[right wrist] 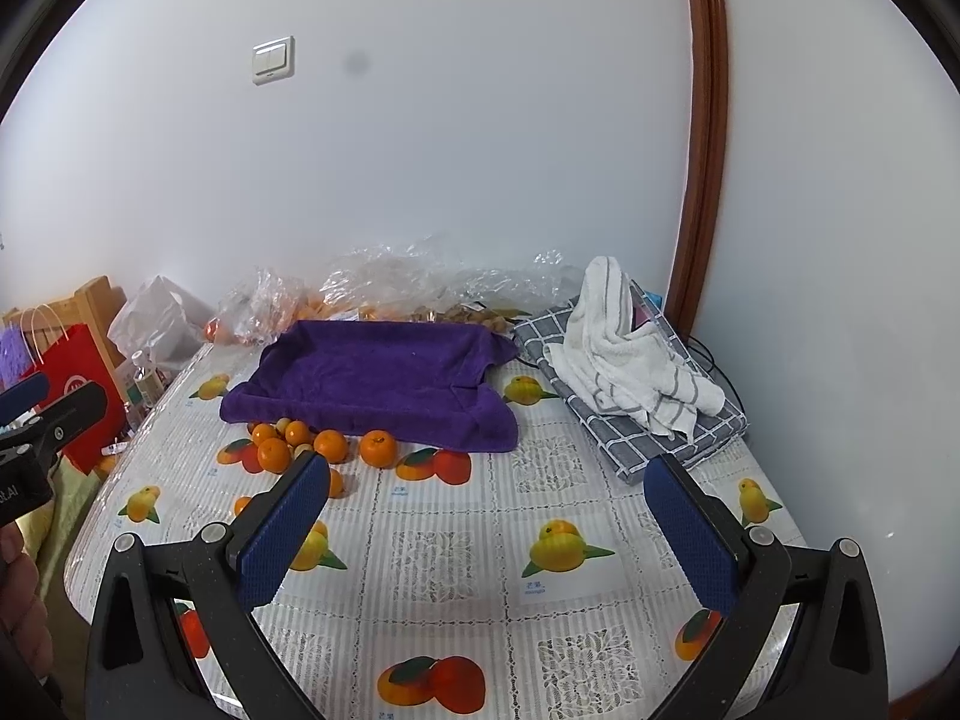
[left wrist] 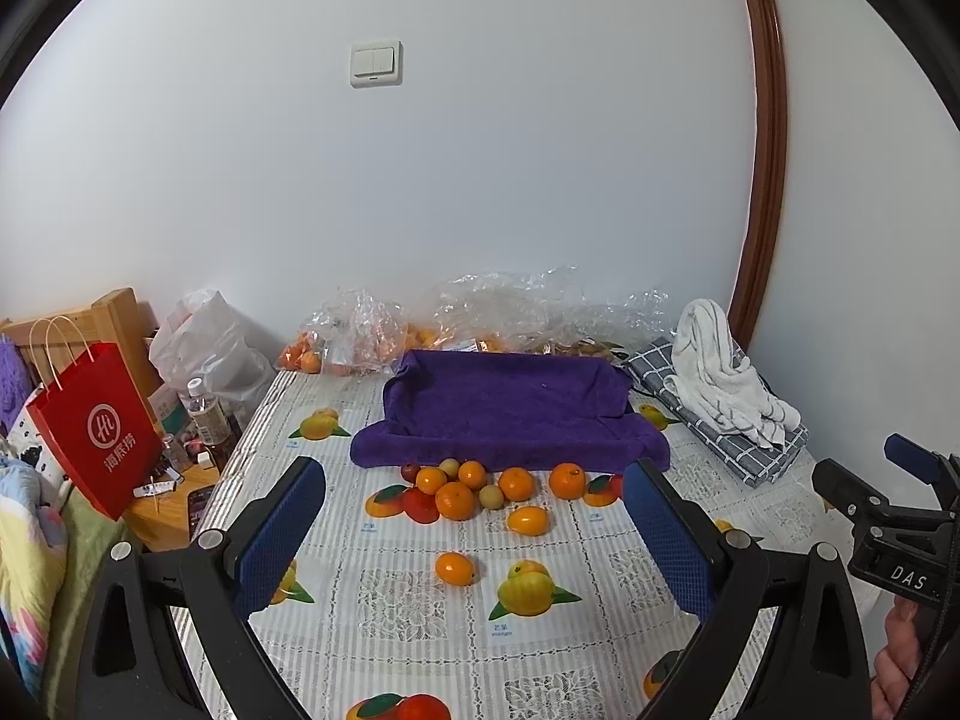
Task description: Organize fruits
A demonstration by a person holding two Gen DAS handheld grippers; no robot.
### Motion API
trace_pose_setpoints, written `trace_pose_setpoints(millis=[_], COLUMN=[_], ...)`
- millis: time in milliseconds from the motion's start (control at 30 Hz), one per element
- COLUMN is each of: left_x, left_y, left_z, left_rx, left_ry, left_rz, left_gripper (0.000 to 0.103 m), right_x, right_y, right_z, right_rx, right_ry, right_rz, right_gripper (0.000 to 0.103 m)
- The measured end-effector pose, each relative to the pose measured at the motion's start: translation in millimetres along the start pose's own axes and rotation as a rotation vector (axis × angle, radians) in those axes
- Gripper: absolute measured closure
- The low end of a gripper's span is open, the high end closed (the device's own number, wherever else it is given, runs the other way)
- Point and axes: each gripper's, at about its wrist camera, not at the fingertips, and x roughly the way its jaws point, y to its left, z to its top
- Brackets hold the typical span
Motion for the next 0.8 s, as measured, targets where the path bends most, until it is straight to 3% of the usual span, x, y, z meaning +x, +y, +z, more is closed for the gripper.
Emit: trace_pose_setpoints(millis=[800], left_x=[0.5], left_y=[4.9], left_z=[0.3], left_rx=[-0.001], left_ry=[-0.014], left_rz=[-0.013], left_gripper=[0.003], right_x=[0.1], right_y=[1.3], right_z=[0.8], right_rx=[0.005], right_ry=[0.0], right_rz=[0.002], right_gripper=[0.0])
